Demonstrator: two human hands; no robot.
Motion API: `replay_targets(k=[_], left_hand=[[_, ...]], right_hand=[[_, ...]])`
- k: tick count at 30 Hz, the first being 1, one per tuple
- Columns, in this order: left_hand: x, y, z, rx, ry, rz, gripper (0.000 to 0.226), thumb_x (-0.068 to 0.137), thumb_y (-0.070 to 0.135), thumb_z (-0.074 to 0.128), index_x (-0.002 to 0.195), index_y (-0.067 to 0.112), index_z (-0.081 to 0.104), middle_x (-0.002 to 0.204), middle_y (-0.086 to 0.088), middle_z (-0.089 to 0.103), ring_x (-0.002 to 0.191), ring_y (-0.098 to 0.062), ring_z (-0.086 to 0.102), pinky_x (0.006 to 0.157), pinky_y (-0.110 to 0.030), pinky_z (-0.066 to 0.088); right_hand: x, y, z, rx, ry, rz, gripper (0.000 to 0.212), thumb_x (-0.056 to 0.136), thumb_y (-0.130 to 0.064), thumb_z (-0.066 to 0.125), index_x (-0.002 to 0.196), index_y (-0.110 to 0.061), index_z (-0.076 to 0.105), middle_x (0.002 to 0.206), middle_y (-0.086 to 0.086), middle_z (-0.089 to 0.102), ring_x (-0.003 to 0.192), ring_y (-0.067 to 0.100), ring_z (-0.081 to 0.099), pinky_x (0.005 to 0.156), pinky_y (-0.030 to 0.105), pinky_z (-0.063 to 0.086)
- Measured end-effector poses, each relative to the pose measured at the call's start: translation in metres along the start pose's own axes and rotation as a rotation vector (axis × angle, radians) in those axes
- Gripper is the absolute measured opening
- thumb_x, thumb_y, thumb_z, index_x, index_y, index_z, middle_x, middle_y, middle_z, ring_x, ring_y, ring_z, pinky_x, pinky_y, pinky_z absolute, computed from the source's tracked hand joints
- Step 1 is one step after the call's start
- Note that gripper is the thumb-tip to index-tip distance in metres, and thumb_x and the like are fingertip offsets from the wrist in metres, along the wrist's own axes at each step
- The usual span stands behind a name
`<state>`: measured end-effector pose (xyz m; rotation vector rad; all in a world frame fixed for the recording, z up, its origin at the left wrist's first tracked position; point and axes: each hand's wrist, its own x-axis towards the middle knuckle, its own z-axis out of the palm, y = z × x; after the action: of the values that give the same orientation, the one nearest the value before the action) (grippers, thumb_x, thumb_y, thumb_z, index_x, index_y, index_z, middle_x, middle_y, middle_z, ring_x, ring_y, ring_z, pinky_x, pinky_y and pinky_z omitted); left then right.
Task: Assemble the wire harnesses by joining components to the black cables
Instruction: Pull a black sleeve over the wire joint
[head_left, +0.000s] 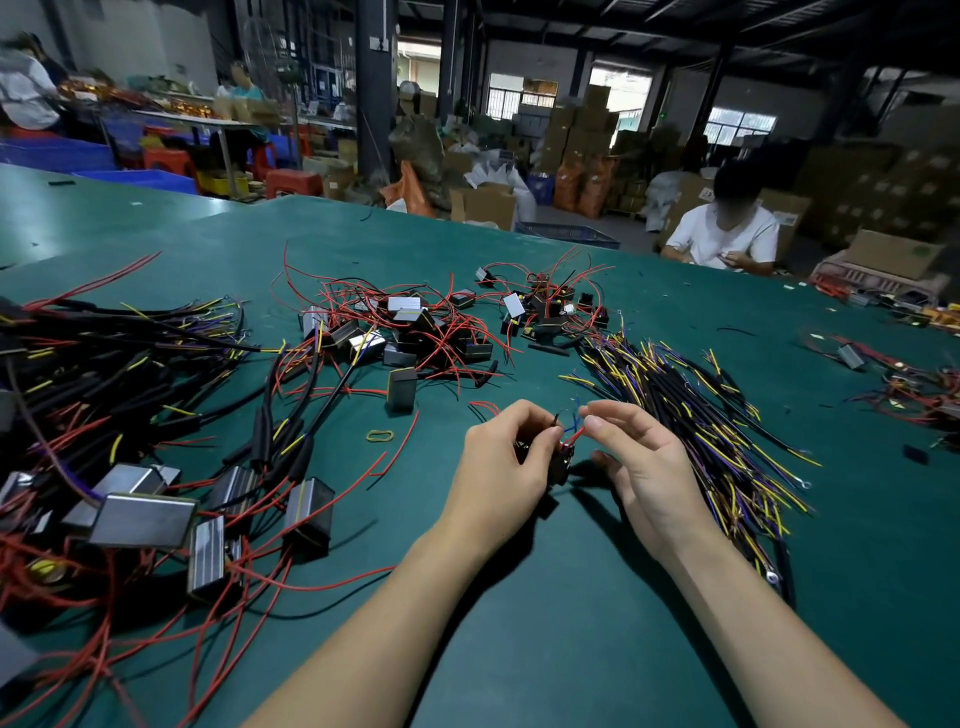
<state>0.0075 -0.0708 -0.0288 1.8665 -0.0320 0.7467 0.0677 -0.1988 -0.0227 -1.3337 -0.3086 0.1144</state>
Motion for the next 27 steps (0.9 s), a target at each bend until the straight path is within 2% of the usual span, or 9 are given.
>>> replay_targets(k=[8,13,16,19,22,24,27], left_hand=[[0.000,0.000,0.000,0.000,-0.006,-0.017,0.010,0.090,0.009,0.061,0.081,0.012,0.063,0.069,0.009,0.064,0.063,0.001,0.057,0.061,-0.008,0.040],[0.001,-0.001,0.001,-0.014,0.020,-0.050,0.011,0.089,0.012,0.061,0.079,0.013,0.063,0.071,0.002,0.068,0.068,-0.011,0.062,0.066,-0.024,0.049],[0.003,-0.003,0.000,-0.021,0.031,-0.079,0.012,0.089,0.014,0.062,0.077,0.014,0.063,0.070,0.002,0.068,0.069,-0.013,0.063,0.067,-0.025,0.049],[0.003,-0.006,0.001,-0.053,0.033,-0.114,0.014,0.089,0.014,0.062,0.075,0.016,0.061,0.071,0.001,0.068,0.069,-0.013,0.062,0.065,-0.022,0.047],[0.006,-0.009,0.003,-0.080,0.039,-0.147,0.016,0.088,0.015,0.061,0.073,0.019,0.060,0.071,0.000,0.068,0.068,-0.014,0.061,0.066,-0.023,0.047],[0.007,-0.010,0.004,-0.062,0.034,-0.153,0.017,0.087,0.014,0.061,0.072,0.020,0.059,0.067,0.004,0.065,0.062,-0.006,0.056,0.061,-0.016,0.043],[0.006,-0.007,0.004,-0.142,0.002,-0.184,0.023,0.086,0.007,0.061,0.069,0.021,0.056,0.057,0.009,0.060,0.049,0.001,0.053,0.053,-0.012,0.040]], right_hand=[[0.003,-0.001,0.000,-0.044,0.086,-0.008,0.013,0.082,-0.006,0.068,0.078,-0.016,0.074,0.076,-0.005,0.069,0.073,0.006,0.056,0.069,0.020,0.042],[0.003,-0.002,0.003,-0.194,0.121,-0.122,0.012,0.084,-0.004,0.068,0.082,-0.015,0.072,0.067,-0.012,0.068,0.060,-0.007,0.056,0.060,0.006,0.042],[0.003,-0.008,0.002,-0.291,0.088,-0.141,0.011,0.085,-0.002,0.066,0.085,-0.012,0.071,0.073,-0.010,0.068,0.062,-0.010,0.057,0.061,0.004,0.042],[0.006,-0.024,0.003,-0.354,0.023,-0.134,0.017,0.087,0.001,0.062,0.102,-0.008,0.067,0.090,-0.003,0.067,0.073,-0.009,0.059,0.068,0.004,0.044],[0.015,-0.055,0.018,-0.467,0.056,-0.297,0.020,0.089,-0.001,0.060,0.105,-0.013,0.066,0.101,0.005,0.068,0.089,0.005,0.060,0.084,0.014,0.046],[0.027,-0.073,0.044,-0.604,-0.015,-0.387,0.018,0.090,-0.006,0.059,0.098,-0.018,0.070,0.097,0.000,0.071,0.088,0.007,0.062,0.081,0.015,0.046],[0.052,-0.073,0.098,-0.904,-0.251,-0.382,0.022,0.090,-0.008,0.053,0.097,-0.014,0.073,0.090,0.000,0.072,0.084,0.015,0.065,0.073,0.018,0.046]])
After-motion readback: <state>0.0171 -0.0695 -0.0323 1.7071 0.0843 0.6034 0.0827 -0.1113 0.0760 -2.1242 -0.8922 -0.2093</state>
